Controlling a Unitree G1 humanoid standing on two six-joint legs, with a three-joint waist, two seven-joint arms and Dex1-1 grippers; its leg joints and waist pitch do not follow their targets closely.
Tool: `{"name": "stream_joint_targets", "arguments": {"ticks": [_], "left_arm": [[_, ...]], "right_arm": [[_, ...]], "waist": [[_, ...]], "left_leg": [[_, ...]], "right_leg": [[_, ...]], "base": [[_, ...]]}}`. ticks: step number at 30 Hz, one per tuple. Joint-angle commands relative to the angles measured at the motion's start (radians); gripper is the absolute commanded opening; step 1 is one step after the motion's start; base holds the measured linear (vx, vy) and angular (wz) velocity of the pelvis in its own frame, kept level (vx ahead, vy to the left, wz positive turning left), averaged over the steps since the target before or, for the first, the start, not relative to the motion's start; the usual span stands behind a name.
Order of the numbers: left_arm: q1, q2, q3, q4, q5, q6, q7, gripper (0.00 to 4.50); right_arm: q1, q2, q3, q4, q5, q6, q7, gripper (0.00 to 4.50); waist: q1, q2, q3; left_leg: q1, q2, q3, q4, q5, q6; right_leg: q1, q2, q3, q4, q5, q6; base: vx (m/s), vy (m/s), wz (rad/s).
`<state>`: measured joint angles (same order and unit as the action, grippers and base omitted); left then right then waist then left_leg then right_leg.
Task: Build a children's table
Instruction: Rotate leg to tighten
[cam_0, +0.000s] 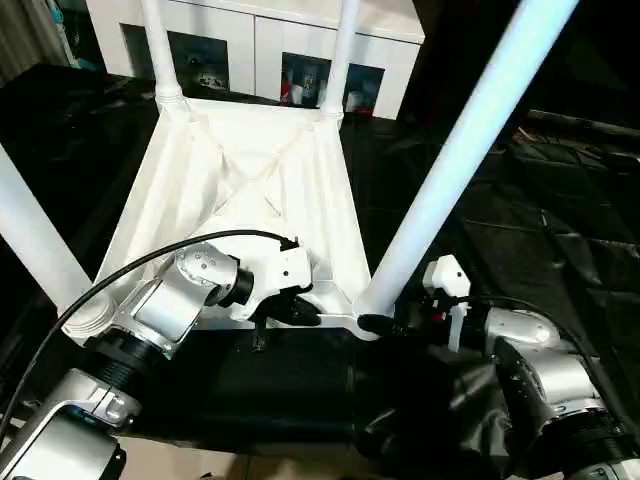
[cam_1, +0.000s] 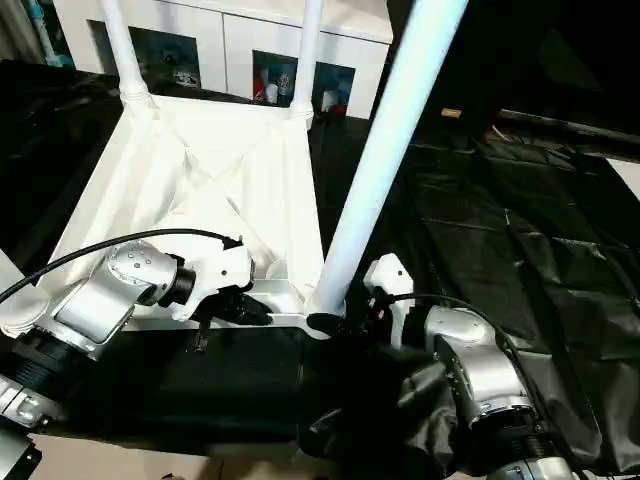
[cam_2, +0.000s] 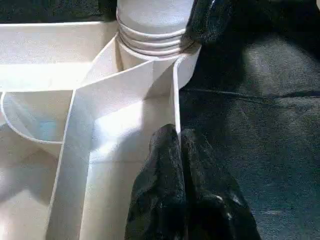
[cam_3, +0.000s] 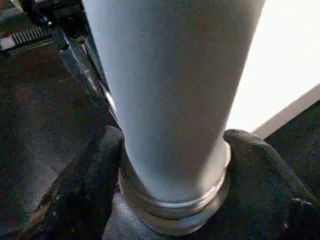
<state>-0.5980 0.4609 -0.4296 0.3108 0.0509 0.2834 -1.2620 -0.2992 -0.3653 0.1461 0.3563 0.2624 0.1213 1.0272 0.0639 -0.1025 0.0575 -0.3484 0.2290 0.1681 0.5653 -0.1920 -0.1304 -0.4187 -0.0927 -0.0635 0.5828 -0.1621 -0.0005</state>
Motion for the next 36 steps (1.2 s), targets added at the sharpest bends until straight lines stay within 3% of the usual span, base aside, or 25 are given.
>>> {"name": "stream_joint_targets", "arguments": {"ticks": [1, 6, 9, 11, 13, 15, 16, 17, 20, 22, 27, 28, 29, 31, 33, 36], "left_arm": [[0.032, -0.012, -0.075, -0.003, 0.006, 0.012, -0.057, 0.0], [0.028, -0.024, -0.074, 0.014, 0.012, 0.022, -0.04, 0.0], [-0.001, -0.078, -0.052, 0.081, 0.037, 0.051, 0.064, 0.0], [-0.036, -0.138, -0.024, 0.153, 0.054, 0.085, 0.173, 0.0], [-0.056, -0.175, -0.004, 0.191, 0.057, 0.105, 0.235, 0.0], [-0.085, -0.234, 0.028, 0.247, 0.05, 0.14, 0.319, 0.0], [-0.099, -0.259, 0.038, 0.273, 0.053, 0.147, 0.359, 0.0], [-0.112, -0.277, 0.042, 0.298, 0.058, 0.149, 0.388, 0.0], [-0.142, -0.329, 0.055, 0.372, 0.073, 0.138, 0.454, 0.0], [-0.146, -0.339, 0.05, 0.384, 0.082, 0.131, 0.458, 0.0], [-0.145, -0.329, 0.033, 0.384, 0.093, 0.117, 0.436, 0.0], [-0.139, -0.313, 0.025, 0.371, 0.091, 0.104, 0.404, 0.0], [-0.132, -0.299, 0.021, 0.353, 0.089, 0.103, 0.378, 0.0], [-0.115, -0.27, 0.006, 0.313, 0.083, 0.072, 0.318, 0.0], [-0.105, -0.256, 0.005, 0.286, 0.075, 0.092, 0.292, 0.0], [-0.082, -0.205, -0.012, 0.233, 0.069, 0.056, 0.214, 0.0]], "right_arm": [[0.005, -0.007, -0.015, 0.005, 0.0, 0.006, -0.006, 2.92], [0.001, 0.017, -0.032, 0.041, -0.015, 0.004, -0.07, 2.75], [-0.024, 0.066, -0.058, 0.119, -0.05, -0.001, -0.22, 2.71], [-0.047, 0.117, -0.088, 0.171, -0.055, 0.016, -0.342, 2.7], [-0.059, 0.146, -0.1, 0.19, -0.052, 0.024, -0.389, 2.7], [-0.085, 0.194, -0.115, 0.225, -0.052, 0.027, -0.472, 2.69], [-0.101, 0.218, -0.118, 0.246, -0.057, 0.025, -0.512, 2.69], [-0.119, 0.241, -0.121, 0.269, -0.064, 0.019, -0.553, 2.69], [-0.183, 0.312, -0.13, 0.341, -0.07, -0.004, -0.633, 2.69], [-0.206, 0.335, -0.125, 0.365, -0.079, -0.013, -0.649, 2.69], [-0.218, 0.341, -0.107, 0.376, -0.089, -0.031, -0.599, 2.69], [-0.205, 0.33, -0.105, 0.354, -0.065, -0.024, -0.519, 3.04], [-0.19, 0.315, -0.1, 0.326, -0.05, -0.018, -0.464, 3.25], [-0.163, 0.277, -0.088, 0.277, -0.036, 0.004, -0.39, 3.39], [-0.145, 0.243, -0.071, 0.242, -0.039, 0.009, -0.344, 3.57], [-0.094, 0.142, -0.029, 0.151, -0.044, 0.019, -0.229, 3.79]], "waist": [[0.001, 0.011, -0.057], [0.0, 0.011, -0.055], [-0.003, 0.011, -0.048], [-0.009, 0.007, -0.04], [-0.011, 0.003, -0.043], [-0.013, 0.004, -0.042], [-0.012, 0.008, -0.045], [-0.015, 0.006, -0.046], [-0.02, 0.01, -0.048], [-0.023, 0.009, -0.049], [-0.026, 0.005, -0.049], [-0.025, 0.001, -0.047], [-0.025, 0.003, -0.05], [-0.02, 0.004, -0.051], [-0.019, 0.005, -0.056], [-0.016, 0.005, -0.057]], "left_leg": [[-0.002, 0.0, 0.019, -0.058, -0.099, 0.082], [-0.004, -0.001, 0.018, -0.06, -0.12, 0.071], [-0.002, -0.001, 0.018, -0.064, -0.201, 0.044], [0.001, -0.006, 0.014, -0.068, -0.291, 0.009], [0.001, -0.009, 0.008, -0.067, -0.316, 0.002], [0.004, -0.012, 0.008, -0.064, -0.325, 0.01], [0.001, -0.013, 0.003, -0.065, -0.326, 0.007], [-0.005, -0.013, 0.001, -0.067, -0.32, 0.006], [-0.003, -0.014, 0.0, -0.067, -0.331, 0.011], [-0.006, -0.014, -0.001, -0.068, -0.329, 0.012], [-0.011, -0.011, -0.001, -0.071, -0.318, 0.026], [-0.013, -0.011, 0.0, -0.071, -0.312, 0.034], [-0.015, -0.009, -0.001, -0.072, -0.301, 0.04], [-0.012, -0.006, 0.003, -0.069, -0.271, 0.054], [-0.016, -0.004, 0.004, -0.066, -0.202, 0.064], [-0.014, -0.004, 0.008, -0.061, -0.143, 0.076]], "right_leg": [[0.062, -0.03, 0.034, -0.031, -0.074, -0.25], [0.061, -0.03, 0.034, -0.033, -0.108, -0.241], [0.052, -0.032, 0.035, -0.048, -0.239, -0.208], [0.042, -0.032, 0.034, -0.068, -0.426, -0.15], [0.043, -0.037, 0.03, -0.079, -0.536, -0.099], [0.031, -0.036, 0.03, -0.091, -0.582, -0.075], [0.035, -0.037, 0.025, -0.091, -0.596, -0.066], [0.038, -0.035, 0.022, -0.091, -0.588, -0.056], [0.033, -0.033, 0.02, -0.092, -0.559, -0.062], [0.037, -0.032, 0.019, -0.09, -0.544, -0.066], [0.039, -0.033, 0.023, -0.083, -0.482, -0.092], [0.041, -0.031, 0.024, -0.082, -0.476, -0.094], [0.046, -0.033, 0.025, -0.078, -0.451, -0.102], [0.044, -0.033, 0.029, -0.073, -0.381, -0.127], [0.054, -0.031, 0.03, -0.056, -0.263, -0.17], [0.059, -0.028, 0.029, -0.045, -0.158, -0.207]], "base": [[0.0, 0.0, 0.0], [0.0, 0.0, 0.0], [0.0, 0.0, 0.0], [-0.052, -0.008, 0.0], [-0.068, -0.009, -0.01], [-0.033, -0.005, 0.0], [0.0, 0.0, 0.0], [0.0, 0.0, 0.0], [0.0, 0.0, 0.0], [0.0, 0.0, 0.0], [0.0, 0.0, 0.0], [0.0, 0.0, 0.0], [0.0, 0.0, 0.0], [0.0, 0.0, 0.0], [0.029, -0.003, 0.0], [0.036, -0.003, 0.0]]}}
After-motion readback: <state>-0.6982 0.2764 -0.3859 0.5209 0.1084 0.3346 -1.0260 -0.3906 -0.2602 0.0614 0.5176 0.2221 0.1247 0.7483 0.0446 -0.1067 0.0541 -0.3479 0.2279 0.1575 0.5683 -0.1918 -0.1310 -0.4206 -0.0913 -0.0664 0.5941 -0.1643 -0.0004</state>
